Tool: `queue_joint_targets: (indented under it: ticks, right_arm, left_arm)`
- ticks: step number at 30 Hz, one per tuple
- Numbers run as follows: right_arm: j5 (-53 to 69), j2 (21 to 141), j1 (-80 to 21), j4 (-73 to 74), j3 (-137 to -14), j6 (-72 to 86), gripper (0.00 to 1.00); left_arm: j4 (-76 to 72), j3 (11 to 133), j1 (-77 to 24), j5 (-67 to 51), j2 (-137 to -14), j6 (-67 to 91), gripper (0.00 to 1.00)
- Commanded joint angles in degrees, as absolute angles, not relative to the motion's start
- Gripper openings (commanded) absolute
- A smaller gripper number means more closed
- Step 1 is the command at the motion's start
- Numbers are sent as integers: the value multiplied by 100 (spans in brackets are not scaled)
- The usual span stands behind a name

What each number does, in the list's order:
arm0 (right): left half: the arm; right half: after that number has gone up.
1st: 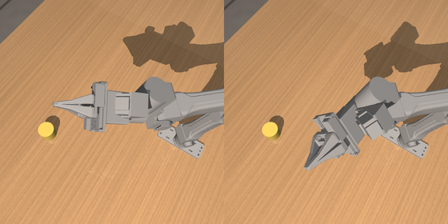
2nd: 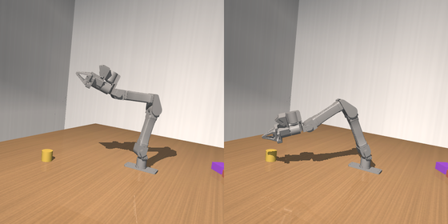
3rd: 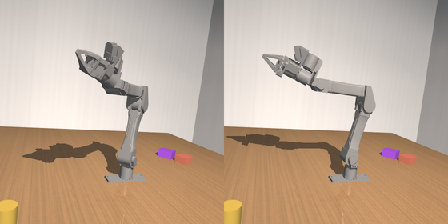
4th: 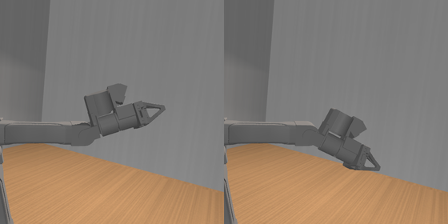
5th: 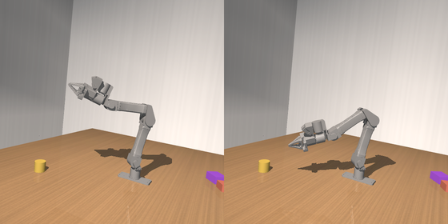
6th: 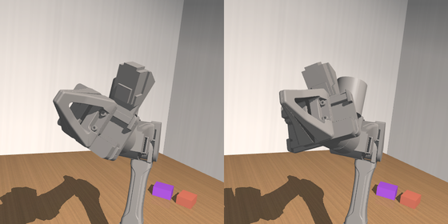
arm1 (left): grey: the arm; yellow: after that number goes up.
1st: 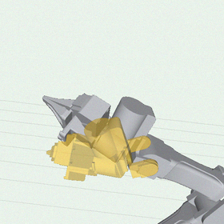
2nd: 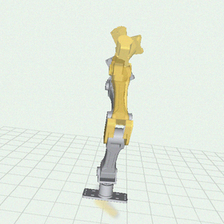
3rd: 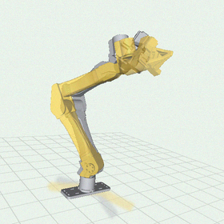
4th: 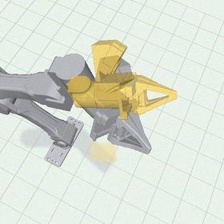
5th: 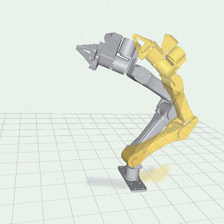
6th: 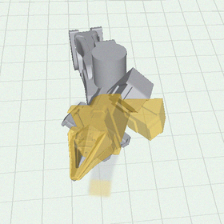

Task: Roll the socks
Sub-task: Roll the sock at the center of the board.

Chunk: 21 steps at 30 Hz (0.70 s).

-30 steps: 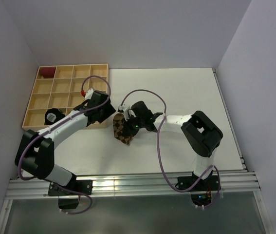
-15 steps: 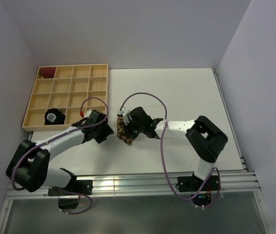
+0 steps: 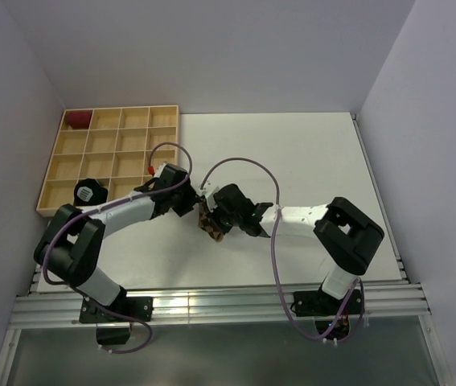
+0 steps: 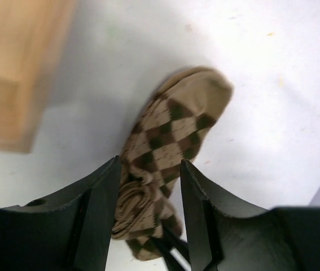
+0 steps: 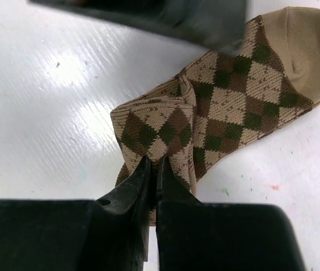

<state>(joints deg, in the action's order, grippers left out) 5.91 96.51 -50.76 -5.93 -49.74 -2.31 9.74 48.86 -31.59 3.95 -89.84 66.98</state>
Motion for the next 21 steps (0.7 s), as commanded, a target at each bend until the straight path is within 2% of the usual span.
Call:
queue_joint_targets:
  ticks: [1, 7, 13, 21]
  right_arm:
    - [185, 9589, -5098, 18, -4667, -106, 0]
    - [9, 9589, -5098, 18, -4667, -9, 0]
    - [-140, 9528, -5150, 18, -4623, -9, 0]
    - [-264, 9106, -5739, -123, -4658, -527, 0]
  left_arm:
    - [729, 5351, -3190, 229, -9254, 6408, 52]
    - [686, 6002, -3252, -149, -10387, 6205, 44]
    - [826, 6565, -3349, -158, -11020, 6029, 37]
    - [818, 6934, -3357, -272, -11461, 6021, 36]
